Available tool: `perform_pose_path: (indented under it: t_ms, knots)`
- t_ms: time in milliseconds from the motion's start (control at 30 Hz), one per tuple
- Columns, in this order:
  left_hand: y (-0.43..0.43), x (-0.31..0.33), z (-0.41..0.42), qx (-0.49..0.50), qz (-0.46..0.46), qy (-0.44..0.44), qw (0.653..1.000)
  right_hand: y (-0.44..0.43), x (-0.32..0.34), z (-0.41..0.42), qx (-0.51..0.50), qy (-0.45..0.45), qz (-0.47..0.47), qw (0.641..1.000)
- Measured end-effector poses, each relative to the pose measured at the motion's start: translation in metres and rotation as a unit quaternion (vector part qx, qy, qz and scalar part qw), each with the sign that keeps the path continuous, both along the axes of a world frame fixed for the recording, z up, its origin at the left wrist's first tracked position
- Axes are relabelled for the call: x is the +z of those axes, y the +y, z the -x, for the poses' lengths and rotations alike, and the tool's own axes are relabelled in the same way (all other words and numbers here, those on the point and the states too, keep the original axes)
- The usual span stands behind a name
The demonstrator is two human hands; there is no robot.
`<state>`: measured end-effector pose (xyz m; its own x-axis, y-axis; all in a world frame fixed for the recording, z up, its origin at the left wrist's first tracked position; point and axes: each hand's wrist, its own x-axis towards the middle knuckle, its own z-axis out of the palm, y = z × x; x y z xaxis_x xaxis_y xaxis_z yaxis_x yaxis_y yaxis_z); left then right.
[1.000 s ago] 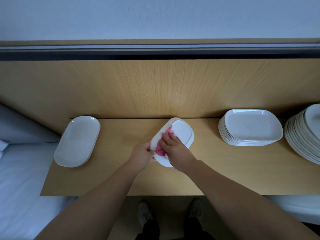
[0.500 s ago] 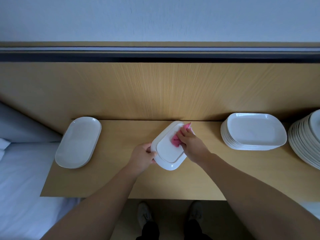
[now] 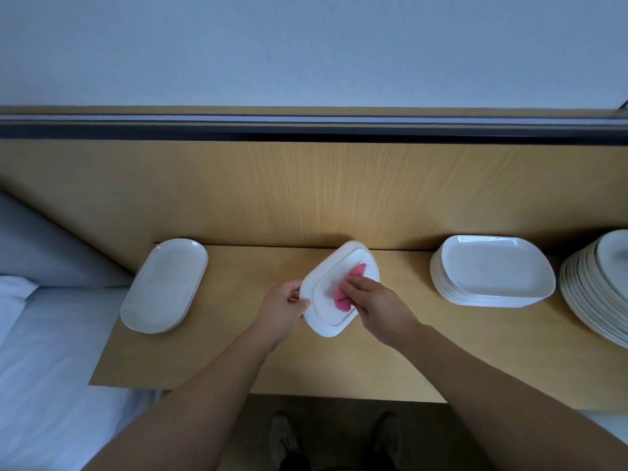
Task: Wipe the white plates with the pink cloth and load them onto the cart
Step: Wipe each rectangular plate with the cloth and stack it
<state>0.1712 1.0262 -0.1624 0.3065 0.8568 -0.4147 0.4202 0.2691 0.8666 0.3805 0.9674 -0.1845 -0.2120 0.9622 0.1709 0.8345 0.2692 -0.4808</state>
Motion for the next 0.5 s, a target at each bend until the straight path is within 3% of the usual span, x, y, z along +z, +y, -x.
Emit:
perform_pose_path:
  t_ms: [333, 500]
  knots:
    - [-0.009, 0.054, 0.027, 0.018, -0.129, 0.09, 0.987, 0.015, 0.047, -0.006, 0.038, 0.056, -0.046, 0.997]
    - [-0.027, 0.071, 0.05, 0.051, -0.208, 0.16, 0.964, 0.027, 0.06, 0.001, 0.092, 0.068, -0.054, 0.992]
